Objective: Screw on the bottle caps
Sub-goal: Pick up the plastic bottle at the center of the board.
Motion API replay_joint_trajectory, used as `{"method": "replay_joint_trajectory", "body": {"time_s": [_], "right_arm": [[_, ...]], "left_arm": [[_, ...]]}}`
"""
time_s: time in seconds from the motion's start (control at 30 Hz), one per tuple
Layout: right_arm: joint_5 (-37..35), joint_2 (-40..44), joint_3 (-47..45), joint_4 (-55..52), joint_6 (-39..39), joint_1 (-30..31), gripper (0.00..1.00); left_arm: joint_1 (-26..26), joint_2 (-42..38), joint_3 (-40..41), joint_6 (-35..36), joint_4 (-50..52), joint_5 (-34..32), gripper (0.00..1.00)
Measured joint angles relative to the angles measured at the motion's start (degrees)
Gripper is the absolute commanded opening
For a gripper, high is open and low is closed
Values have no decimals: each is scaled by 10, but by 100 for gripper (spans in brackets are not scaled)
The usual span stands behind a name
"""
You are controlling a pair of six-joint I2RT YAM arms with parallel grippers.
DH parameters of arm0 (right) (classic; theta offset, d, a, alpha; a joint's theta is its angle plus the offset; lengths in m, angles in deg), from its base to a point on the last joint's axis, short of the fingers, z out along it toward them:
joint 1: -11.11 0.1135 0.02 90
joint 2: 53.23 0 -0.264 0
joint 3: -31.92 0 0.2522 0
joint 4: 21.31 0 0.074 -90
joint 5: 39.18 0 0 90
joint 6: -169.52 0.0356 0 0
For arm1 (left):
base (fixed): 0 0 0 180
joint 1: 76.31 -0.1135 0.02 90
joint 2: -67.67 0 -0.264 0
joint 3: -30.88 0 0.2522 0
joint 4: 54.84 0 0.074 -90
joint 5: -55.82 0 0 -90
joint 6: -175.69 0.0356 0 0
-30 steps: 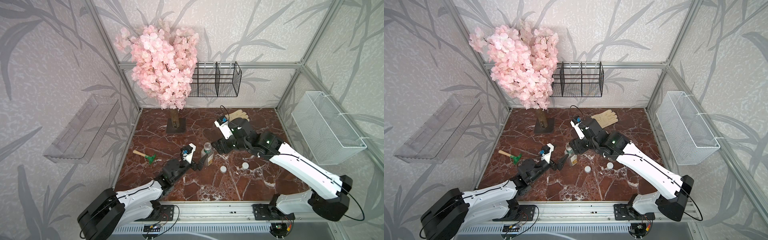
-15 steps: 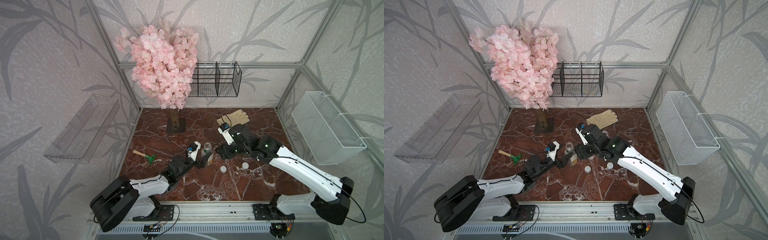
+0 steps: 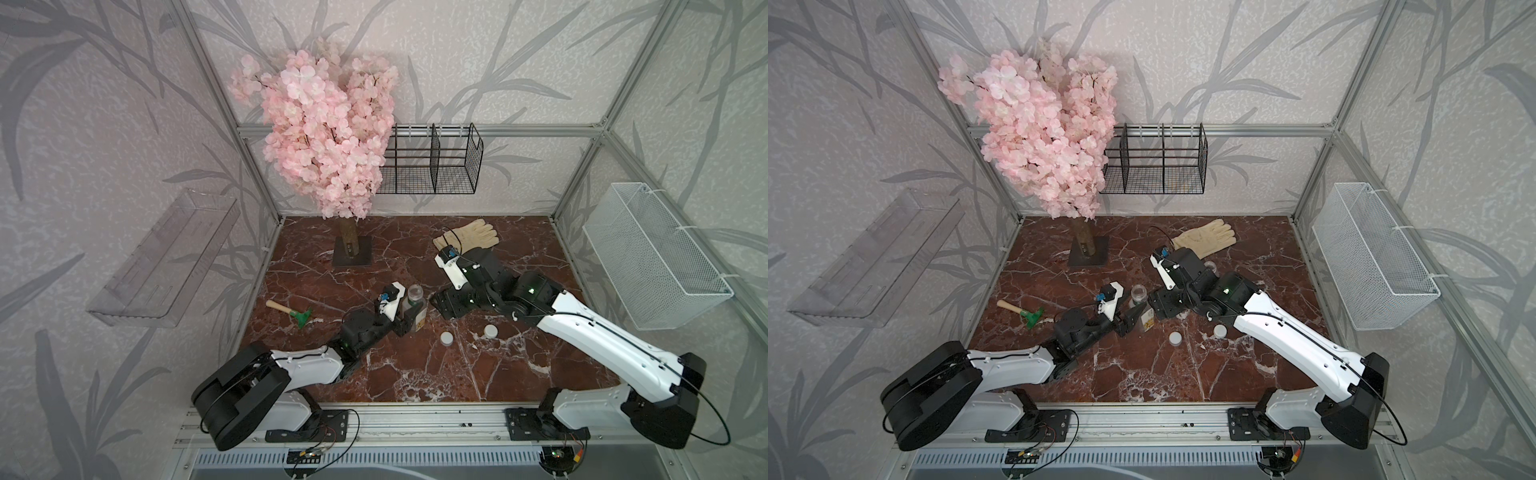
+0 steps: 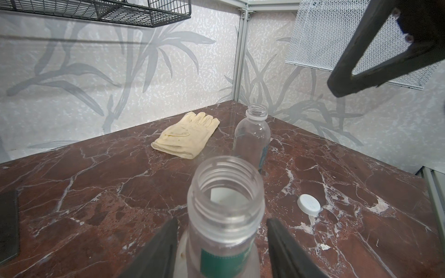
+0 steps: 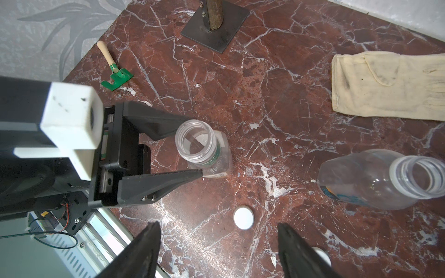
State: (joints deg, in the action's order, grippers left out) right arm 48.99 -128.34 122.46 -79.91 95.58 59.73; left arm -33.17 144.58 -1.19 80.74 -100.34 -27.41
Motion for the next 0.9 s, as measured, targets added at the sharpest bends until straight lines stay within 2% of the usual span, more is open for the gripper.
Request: {"method": "replay_joint_trajectory", "body": {"time_s": [0.43, 0.63, 0.9], "right_arm": [[4, -10, 0, 0, 0, -2, 79], [5, -12, 0, 0, 0, -2, 79], [6, -15, -1, 0, 0, -2, 79]], "left_arm": [[0, 24, -7, 3, -13, 4, 54], [0, 33, -15, 4, -21, 5, 60], [0, 40, -23, 5, -22, 8, 50]]}}
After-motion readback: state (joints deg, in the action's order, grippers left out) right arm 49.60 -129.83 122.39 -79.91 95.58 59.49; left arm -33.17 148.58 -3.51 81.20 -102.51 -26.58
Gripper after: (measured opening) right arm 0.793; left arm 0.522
